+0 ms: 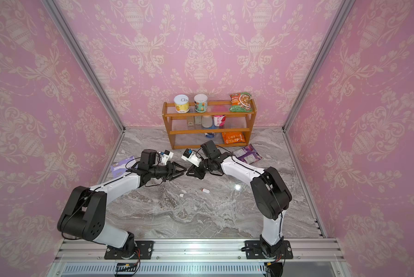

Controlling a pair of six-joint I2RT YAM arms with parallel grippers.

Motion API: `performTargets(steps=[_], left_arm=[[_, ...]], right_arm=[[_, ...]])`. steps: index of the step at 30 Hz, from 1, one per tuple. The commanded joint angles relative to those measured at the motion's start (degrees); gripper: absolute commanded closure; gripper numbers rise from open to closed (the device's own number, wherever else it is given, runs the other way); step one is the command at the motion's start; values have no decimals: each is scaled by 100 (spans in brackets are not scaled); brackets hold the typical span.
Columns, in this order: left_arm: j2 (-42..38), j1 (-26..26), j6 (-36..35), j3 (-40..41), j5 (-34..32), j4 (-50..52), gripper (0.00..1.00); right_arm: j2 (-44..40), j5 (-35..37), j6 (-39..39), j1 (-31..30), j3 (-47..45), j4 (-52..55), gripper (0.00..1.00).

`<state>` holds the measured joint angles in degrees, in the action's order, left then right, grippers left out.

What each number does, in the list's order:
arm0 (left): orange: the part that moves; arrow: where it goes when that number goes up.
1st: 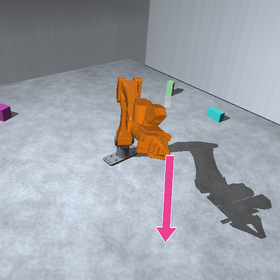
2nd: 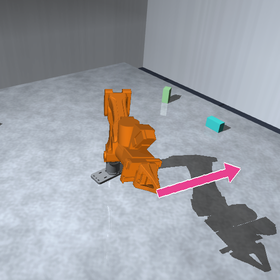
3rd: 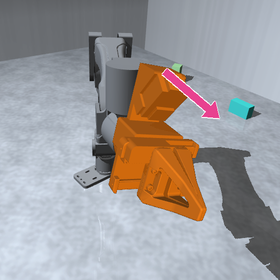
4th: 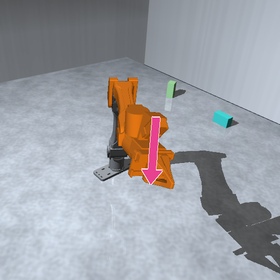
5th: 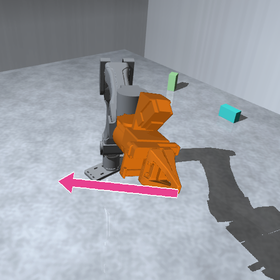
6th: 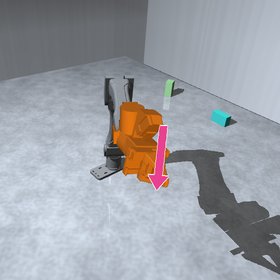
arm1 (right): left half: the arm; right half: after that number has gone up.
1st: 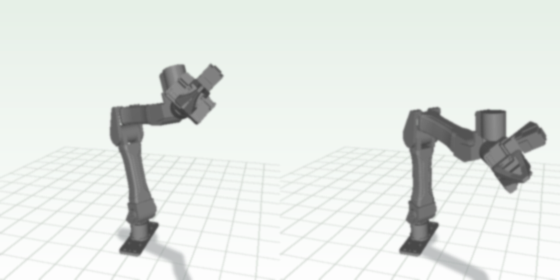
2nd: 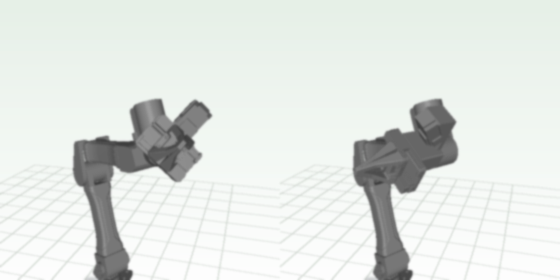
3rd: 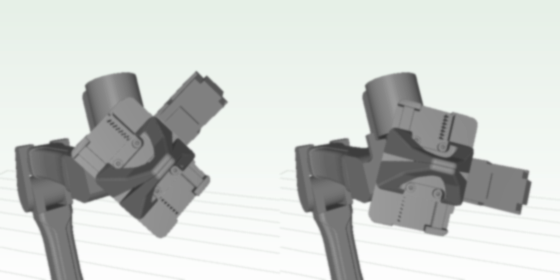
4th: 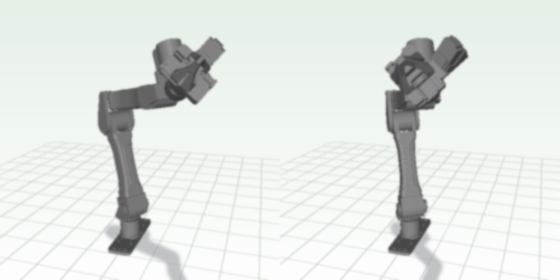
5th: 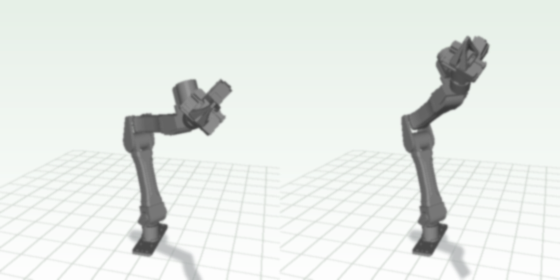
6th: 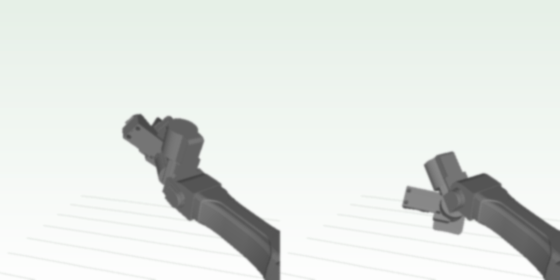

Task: Close the usb drive cover
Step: Pick up the cover from the center of the board.

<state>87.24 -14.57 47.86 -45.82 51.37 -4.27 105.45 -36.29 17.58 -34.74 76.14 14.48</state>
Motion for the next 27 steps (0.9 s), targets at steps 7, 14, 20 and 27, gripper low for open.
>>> performTargets(steps=[7, 14, 20, 27], left_arm=[[51, -144, -165, 5, 211, 184, 55], [111, -222, -171, -6, 255, 173, 61], [179, -239, -130, -6, 302, 128, 72], [221, -317, -82, -6, 408, 41, 80]], right_arm=[[-139, 69, 276, -80, -27, 55, 90], [-108, 29, 266, -108, -49, -55, 90], [-95, 96, 175, -125, -84, -264, 89], [-60, 201, 85, -129, -95, -491, 87]])
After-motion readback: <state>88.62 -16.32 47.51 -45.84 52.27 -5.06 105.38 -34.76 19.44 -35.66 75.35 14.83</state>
